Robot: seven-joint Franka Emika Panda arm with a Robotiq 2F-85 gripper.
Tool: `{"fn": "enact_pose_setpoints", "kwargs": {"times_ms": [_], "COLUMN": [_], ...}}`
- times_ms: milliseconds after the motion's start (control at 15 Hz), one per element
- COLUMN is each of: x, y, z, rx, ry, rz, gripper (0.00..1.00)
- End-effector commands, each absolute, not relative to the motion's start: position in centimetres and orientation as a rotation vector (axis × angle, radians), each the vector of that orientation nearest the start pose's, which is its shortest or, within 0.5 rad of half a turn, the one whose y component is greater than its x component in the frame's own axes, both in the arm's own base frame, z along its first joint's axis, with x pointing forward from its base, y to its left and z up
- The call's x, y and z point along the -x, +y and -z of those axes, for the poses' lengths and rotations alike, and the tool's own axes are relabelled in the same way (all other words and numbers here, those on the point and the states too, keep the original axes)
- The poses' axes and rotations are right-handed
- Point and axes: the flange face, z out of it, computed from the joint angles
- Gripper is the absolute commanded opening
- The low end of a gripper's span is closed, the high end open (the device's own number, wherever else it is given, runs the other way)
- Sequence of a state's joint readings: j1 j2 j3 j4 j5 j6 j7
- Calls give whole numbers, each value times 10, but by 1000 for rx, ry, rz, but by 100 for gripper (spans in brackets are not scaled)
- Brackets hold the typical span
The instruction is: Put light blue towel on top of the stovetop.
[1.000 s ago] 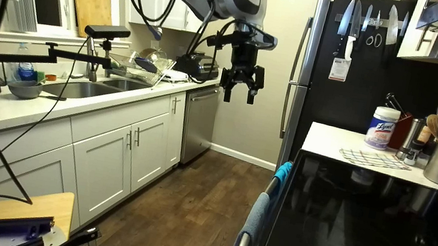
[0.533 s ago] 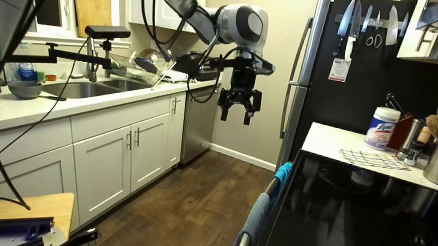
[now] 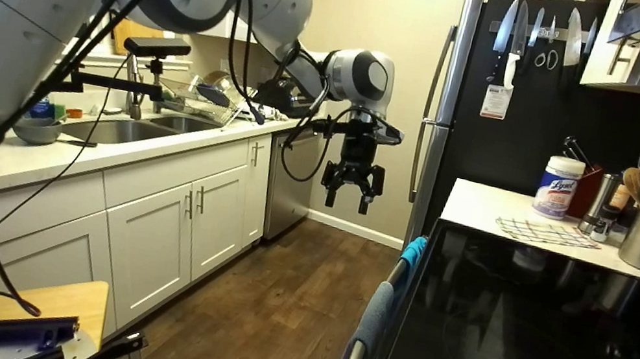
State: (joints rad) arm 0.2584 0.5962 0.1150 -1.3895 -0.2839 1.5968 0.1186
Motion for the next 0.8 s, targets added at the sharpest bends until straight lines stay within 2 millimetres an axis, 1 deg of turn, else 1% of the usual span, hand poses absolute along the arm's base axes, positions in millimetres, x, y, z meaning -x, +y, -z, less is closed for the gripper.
{"fn": "enact_pose_setpoints", "kwargs": {"times_ms": [0,133,267,333,400,733], "x": [-662,-672,-678,-679,-674,-677], "y": [203,201,200,198,200,199], "z": [-321,-311,-305,-305,-303,-303], "rx": [3389,3395,3392,3378,3379,3380], "ry": [-558,-558,-554,-544,-519,-514], "rz": [-450,-399,-374,-383,-410,-398], "gripper": [100,100,100,100,100,100]}}
